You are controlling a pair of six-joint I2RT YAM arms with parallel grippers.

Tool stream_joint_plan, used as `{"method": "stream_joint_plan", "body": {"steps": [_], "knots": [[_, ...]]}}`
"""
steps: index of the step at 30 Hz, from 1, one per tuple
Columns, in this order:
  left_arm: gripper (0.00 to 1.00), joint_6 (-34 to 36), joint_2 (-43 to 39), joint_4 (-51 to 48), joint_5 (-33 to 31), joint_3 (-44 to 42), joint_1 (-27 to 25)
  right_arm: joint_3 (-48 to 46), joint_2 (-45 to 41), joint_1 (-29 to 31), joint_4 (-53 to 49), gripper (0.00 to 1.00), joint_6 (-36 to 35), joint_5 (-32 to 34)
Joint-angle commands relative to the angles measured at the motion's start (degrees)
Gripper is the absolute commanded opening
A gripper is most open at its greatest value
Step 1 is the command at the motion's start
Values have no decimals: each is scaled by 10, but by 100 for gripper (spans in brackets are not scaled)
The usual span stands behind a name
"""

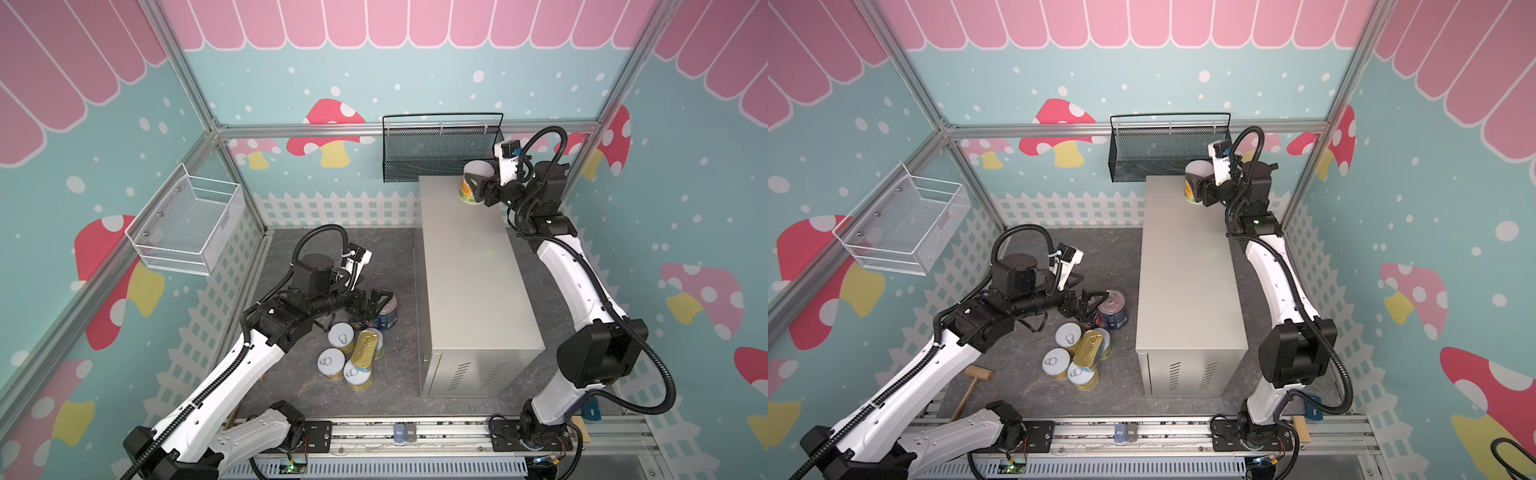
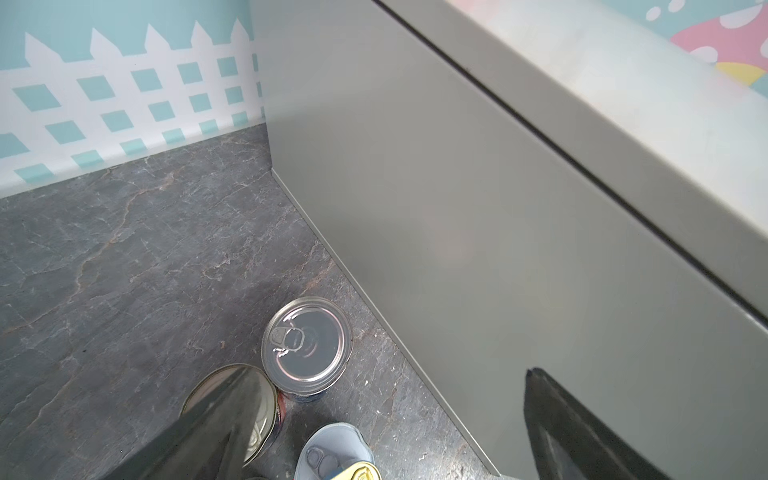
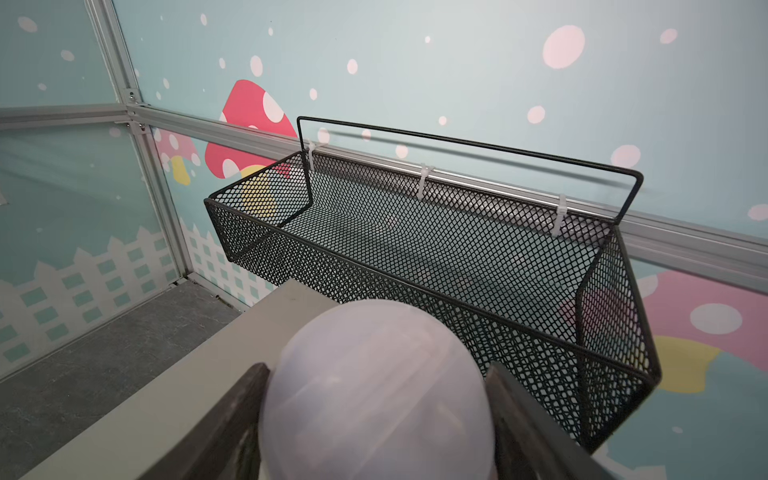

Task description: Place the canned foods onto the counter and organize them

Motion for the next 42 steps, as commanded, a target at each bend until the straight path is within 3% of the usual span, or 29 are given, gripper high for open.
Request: {"method": "stream_joint_plan", "body": {"steps": [1,8,14,18,22,29,38,42], "knots": [[99,2,-12,16,5,-11,4,22,20,-3,-32,74,-14,0],[99,4,-16,16,-1,-12,6,20,16,-3,-36,76,-17,0],[99,3,-13,16,-4,-13,8,29,7,-3,-36,96,-16,-10],[99,2,-9,13,-12,-11,9,30,-22,-3,-36,99,-7,-6],[99,2,-7,7,-25,-9,11,-2,-76,-3,-48,99,6,6],[99,-8,23,-43,-107,16,14,-109,-229,-3,-130,99,40,23],[99,-79,56,-114,-154,27,22,-89,-326,-1,-312,99,5,-88],[99,-104,67,-132,-155,14,35,-92,-344,6,-336,99,-10,-143]]}}
